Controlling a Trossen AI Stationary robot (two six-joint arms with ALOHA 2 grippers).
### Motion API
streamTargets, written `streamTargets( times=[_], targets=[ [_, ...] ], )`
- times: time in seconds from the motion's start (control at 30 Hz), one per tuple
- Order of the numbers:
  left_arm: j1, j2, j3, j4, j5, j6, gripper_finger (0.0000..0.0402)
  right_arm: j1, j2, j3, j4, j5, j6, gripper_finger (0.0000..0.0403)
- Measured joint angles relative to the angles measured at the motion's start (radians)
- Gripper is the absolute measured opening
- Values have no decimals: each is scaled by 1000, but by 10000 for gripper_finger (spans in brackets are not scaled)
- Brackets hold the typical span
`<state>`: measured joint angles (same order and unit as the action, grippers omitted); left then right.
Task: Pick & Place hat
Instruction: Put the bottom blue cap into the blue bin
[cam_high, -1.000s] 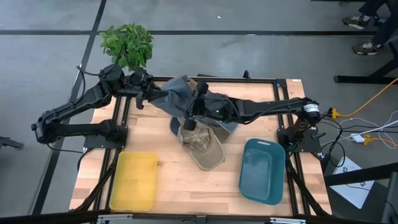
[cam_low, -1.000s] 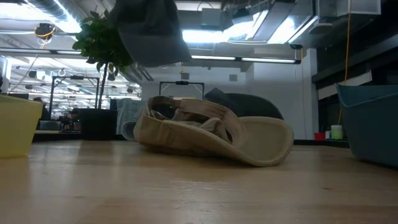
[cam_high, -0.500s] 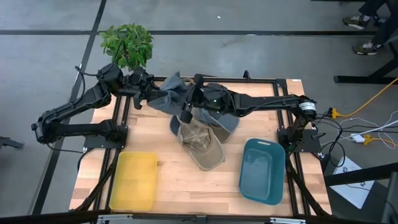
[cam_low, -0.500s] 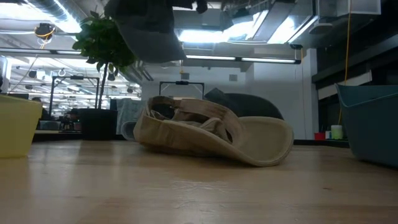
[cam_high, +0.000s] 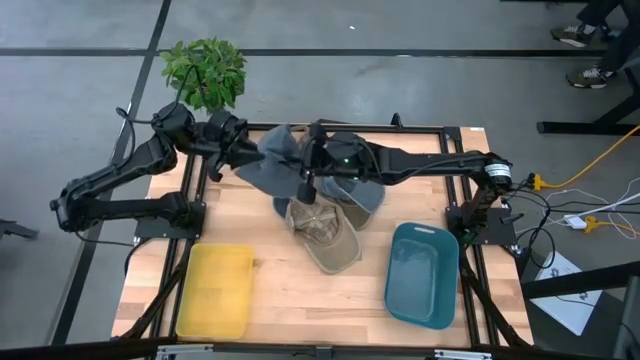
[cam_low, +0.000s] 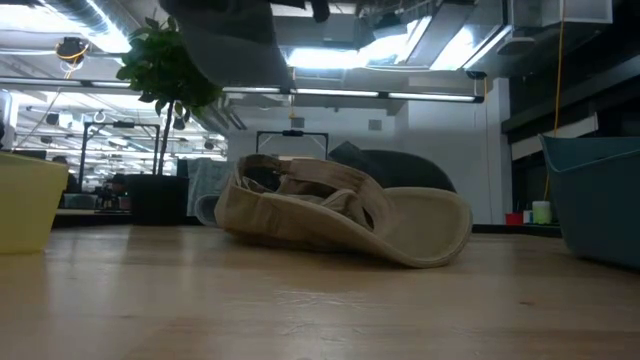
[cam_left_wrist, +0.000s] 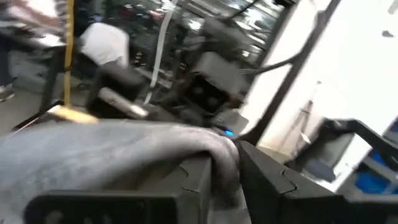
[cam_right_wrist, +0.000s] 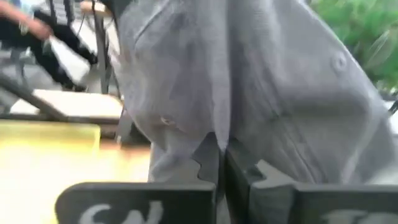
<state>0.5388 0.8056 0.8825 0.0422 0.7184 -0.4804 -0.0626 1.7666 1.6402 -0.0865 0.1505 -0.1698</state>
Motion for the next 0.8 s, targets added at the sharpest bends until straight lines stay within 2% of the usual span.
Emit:
streamTargets(
  times=[0.1,0.2,0.27,0.4,0.57,0.8],
  targets=[
    [0,-29,0,-9,92,96,96,0,-20,0,-73,-43,-11,8],
    [0,-60,1,-40,186,253,112,-2,-46,0,-157,-118,5,7],
    [0,-79,3,-83,209,380,120,-4,-52,0,-184,-152,21,5],
    [0,-86,3,-162,170,551,124,-6,-52,-2,-203,-159,52,4],
    [-1,-87,2,-279,153,800,119,-19,-54,-2,-198,-235,99,4],
    [-14,-87,1,-431,-11,1246,123,-34,-55,-2,-241,-279,157,4]
  ],
)
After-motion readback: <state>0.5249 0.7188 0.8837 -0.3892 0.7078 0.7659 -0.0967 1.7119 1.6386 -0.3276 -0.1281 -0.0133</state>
